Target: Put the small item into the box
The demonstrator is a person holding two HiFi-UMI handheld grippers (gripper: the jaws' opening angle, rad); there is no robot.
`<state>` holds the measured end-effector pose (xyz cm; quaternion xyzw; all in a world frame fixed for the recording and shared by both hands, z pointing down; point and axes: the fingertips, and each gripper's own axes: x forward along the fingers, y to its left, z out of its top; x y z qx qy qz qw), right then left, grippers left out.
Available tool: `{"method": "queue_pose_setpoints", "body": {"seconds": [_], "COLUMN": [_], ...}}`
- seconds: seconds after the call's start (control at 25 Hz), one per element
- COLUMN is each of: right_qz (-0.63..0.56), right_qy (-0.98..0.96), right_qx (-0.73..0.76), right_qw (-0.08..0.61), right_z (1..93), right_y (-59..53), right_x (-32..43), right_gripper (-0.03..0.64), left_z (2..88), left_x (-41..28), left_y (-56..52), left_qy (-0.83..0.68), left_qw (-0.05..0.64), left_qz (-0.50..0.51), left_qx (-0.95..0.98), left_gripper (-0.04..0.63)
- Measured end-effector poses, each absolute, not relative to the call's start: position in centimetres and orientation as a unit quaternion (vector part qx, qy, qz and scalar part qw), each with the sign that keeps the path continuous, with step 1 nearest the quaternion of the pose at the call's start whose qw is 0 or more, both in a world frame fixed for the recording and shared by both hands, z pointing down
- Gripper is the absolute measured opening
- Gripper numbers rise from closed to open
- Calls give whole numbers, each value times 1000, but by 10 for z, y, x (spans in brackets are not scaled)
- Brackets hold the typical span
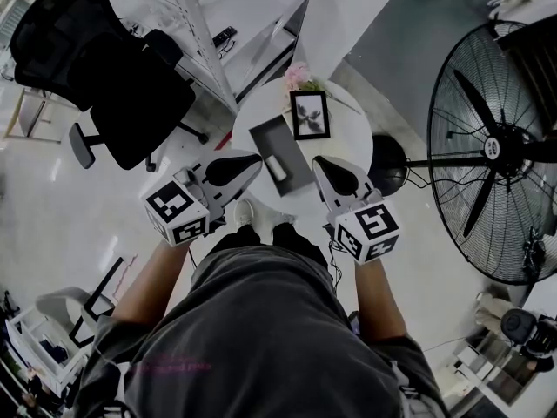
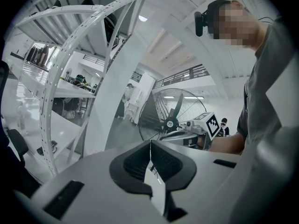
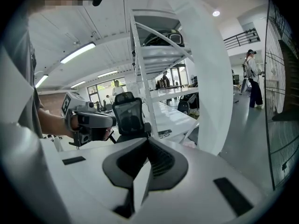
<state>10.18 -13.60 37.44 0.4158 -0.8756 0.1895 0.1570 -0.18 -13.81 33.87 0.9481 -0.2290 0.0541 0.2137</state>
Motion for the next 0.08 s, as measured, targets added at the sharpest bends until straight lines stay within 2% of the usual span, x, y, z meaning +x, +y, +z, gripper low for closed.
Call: {"method": "queue_pose_setpoints", "body": {"seconds": [0.08], "right_qz": [190], "right_qy": [-876], "right_qx": [415], "right_qw": [158], "right_z": [374], "right_y": [-136], "right_x": [102], "right_gripper": [20], "left_z": [339], "left_x": [-1], "left_y": [-138], "left_qy": [-230], "left_qw": [213], "left_qz": [54], "left_qx": [948], "left_gripper": [21]}}
